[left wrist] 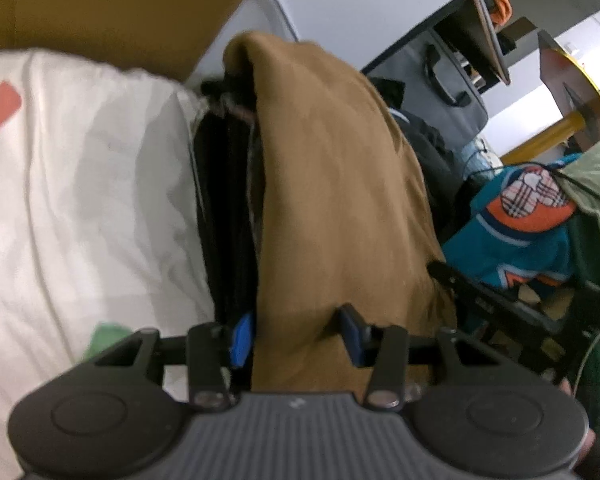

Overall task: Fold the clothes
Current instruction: 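Set the shirt down on the pile and open the left gripper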

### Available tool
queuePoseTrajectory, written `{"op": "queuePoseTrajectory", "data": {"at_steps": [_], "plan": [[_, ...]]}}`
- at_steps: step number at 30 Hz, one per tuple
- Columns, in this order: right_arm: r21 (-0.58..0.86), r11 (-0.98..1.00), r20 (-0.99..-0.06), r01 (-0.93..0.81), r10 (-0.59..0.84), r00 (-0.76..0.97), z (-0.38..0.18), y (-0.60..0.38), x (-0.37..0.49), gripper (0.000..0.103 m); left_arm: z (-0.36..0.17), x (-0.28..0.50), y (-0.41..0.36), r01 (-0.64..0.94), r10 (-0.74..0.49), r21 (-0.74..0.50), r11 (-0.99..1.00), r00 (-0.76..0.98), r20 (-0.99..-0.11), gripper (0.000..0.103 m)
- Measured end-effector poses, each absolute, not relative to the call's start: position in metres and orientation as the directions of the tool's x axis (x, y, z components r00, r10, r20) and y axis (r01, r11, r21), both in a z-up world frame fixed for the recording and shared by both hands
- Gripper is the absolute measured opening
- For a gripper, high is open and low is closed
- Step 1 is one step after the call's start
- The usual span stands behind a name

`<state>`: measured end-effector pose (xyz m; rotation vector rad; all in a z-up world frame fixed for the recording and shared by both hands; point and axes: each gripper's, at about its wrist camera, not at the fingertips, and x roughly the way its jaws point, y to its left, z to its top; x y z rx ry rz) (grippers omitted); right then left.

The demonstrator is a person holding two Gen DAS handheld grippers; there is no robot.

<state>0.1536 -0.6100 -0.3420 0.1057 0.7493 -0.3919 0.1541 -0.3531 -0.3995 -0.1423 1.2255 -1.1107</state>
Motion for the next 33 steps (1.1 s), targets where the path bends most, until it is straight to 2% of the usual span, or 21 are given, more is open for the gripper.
{"op": "queuePoseTrajectory", "data": {"at_steps": [6,8,10,12,15,23,29,33], "plan": [[-0.083,0.916,-0.688,0.392,-0.337,0.643,-0.353,-0.611,0.142,0.017,-0.413,0.14,-0.345,0.595,-0.719,-0.639,0.488,-0.141,-0.68,0.047],[-0.096,0.912,-0.69,0.399,-0.35,0.634,-0.353,-0.61,0.137,0.018,-0.417,0.136,-0.343,0.593,-0.713,-0.644,0.483,-0.159,-0.682,0.039],[-0.109,0.906,-0.695,0.41,-0.364,0.62,-0.353,-0.609,0.129,0.018,-0.419,0.134,-0.339,0.587,-0.711,-0.653,0.479,-0.176,-0.68,0.021],[-0.085,0.901,-0.71,0.426,-0.355,0.609,-0.353,-0.609,0.12,0.018,-0.421,0.133,-0.335,0.577,-0.712,-0.665,0.474,-0.193,-0.675,0.012],[-0.055,0.898,-0.727,0.436,-0.335,0.6,-0.356,-0.609,0.107,0.018,-0.418,0.134,-0.328,0.574,-0.717,-0.669,0.472,-0.191,-0.67,0.007],[-0.064,0.895,-0.759,0.442,-0.331,0.56,-0.372,-0.606,0.092,0.019,-0.411,0.137,-0.317,0.594,-0.711,-0.653,0.47,-0.184,-0.679,0.007],[-0.037,0.88,-0.785,0.473,-0.319,0.531,-0.383,-0.606,0.083,0.019,-0.411,0.137,-0.313,0.551,-0.71,-0.668,0.501,-0.179,-0.681,0.007],[0.002,0.866,-0.79,0.501,-0.306,0.531,-0.375,-0.606,0.077,0.019,-0.398,0.134,-0.311,0.55,-0.675,-0.641,0.536,-0.178,-0.717,0.015]]}}
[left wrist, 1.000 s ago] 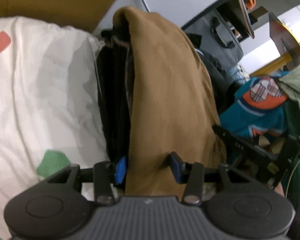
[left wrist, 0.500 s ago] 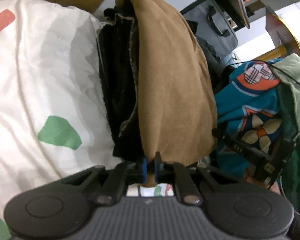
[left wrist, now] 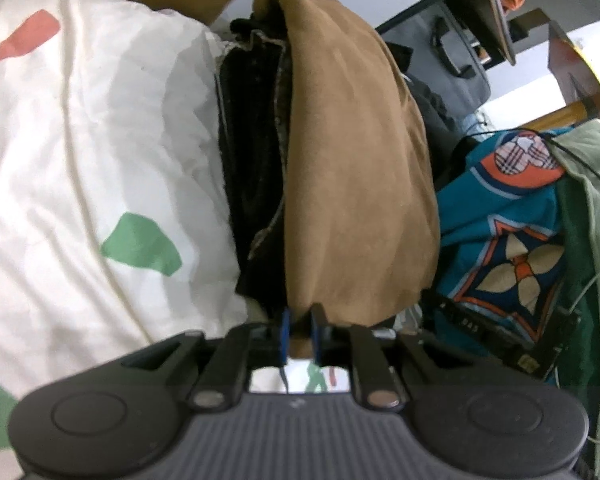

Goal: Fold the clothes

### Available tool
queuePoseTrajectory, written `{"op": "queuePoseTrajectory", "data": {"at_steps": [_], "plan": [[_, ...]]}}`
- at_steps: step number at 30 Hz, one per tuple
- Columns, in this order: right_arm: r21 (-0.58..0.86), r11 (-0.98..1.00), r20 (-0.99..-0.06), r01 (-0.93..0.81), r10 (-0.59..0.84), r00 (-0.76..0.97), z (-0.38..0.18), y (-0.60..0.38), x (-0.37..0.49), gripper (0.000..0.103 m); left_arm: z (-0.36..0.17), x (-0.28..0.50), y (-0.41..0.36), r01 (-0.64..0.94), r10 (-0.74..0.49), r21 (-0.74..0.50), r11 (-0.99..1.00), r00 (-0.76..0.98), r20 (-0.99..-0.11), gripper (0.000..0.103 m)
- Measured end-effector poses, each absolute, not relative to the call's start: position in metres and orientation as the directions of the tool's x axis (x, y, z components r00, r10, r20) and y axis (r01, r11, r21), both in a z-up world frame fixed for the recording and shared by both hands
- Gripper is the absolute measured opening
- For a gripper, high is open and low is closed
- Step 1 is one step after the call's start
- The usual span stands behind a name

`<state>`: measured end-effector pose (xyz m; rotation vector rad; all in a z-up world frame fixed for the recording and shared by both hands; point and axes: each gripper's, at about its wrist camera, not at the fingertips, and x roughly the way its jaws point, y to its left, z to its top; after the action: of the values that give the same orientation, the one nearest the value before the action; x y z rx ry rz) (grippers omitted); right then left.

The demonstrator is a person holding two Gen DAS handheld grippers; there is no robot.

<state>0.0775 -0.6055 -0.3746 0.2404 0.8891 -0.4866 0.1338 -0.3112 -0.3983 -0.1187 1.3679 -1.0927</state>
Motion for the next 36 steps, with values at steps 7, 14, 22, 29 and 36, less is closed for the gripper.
{"op": "queuePoseTrajectory", "data": {"at_steps": [7,14,22,29,36], "plan": [[0.117,0.859,-0.807,0.499,-0.211,0.551,-0.352,-0.608,0.075,0.031,-0.359,0.135,-0.305,0.583,-0.622,-0.562,0.587,-0.119,-0.773,0.066],[0.145,0.847,-0.84,0.512,-0.168,0.515,-0.326,-0.6,0.076,0.066,-0.318,0.137,-0.293,0.603,-0.571,-0.492,0.628,-0.073,-0.818,0.092],[0.195,0.811,-0.849,0.552,-0.142,0.509,-0.279,-0.589,0.066,0.088,-0.279,0.14,-0.261,0.562,-0.518,-0.431,0.706,-0.007,-0.856,0.1],[0.236,0.799,-0.851,0.553,-0.105,0.514,-0.233,-0.582,0.068,0.094,-0.235,0.147,-0.217,0.525,-0.485,-0.391,0.756,0.048,-0.873,0.103],[0.237,0.809,-0.861,0.537,-0.081,0.503,-0.192,-0.573,0.074,0.101,-0.184,0.16,-0.172,0.455,-0.439,-0.347,0.82,0.11,-0.892,0.103]]}}
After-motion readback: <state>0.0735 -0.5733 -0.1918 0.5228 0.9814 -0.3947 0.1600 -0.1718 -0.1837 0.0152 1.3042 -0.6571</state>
